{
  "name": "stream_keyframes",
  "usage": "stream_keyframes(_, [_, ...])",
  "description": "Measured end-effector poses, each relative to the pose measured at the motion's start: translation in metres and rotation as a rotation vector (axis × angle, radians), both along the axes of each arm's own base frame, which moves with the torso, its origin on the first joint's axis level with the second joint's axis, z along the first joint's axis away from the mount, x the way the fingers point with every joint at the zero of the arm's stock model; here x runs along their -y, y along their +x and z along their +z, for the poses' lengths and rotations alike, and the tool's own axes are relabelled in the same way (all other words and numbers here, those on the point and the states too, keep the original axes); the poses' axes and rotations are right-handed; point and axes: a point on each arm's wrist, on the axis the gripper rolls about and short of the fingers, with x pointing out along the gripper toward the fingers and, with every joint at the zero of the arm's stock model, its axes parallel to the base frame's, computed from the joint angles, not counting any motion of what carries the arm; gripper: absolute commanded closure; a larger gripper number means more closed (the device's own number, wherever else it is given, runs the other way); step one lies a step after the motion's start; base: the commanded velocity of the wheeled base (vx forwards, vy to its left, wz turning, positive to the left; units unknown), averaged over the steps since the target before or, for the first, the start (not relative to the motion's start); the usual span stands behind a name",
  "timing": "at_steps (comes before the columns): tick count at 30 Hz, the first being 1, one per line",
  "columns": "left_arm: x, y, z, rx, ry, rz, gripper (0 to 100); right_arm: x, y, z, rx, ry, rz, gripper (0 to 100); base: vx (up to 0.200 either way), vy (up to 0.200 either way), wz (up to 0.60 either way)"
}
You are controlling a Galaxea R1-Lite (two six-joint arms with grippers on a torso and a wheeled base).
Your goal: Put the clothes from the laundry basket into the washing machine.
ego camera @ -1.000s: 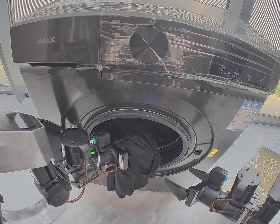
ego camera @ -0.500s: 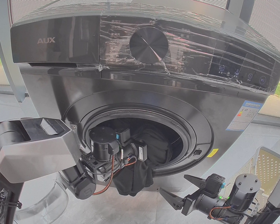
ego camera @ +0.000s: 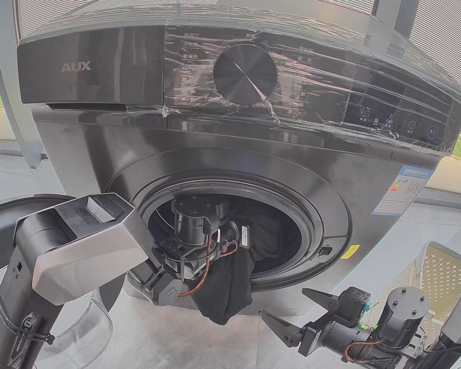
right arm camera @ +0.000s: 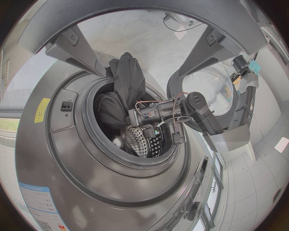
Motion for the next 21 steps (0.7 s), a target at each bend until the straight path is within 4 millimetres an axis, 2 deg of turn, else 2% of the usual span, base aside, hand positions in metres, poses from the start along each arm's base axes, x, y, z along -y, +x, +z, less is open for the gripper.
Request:
stream_keyframes(12, [0.0,0.038,-0.02,-0.03,0.023,0.051,100,0.0,0.0,0.0,-0.002,-0.001,-0.001,0,0.0,0.0,0.0])
stream_keyframes(21, [0.0,0.07,-0.014,-0.016,0.015,0.107,100,0.0,0.0,0.0,-0.001,-0.001,-0.002,0,0.0,0.0,0.0])
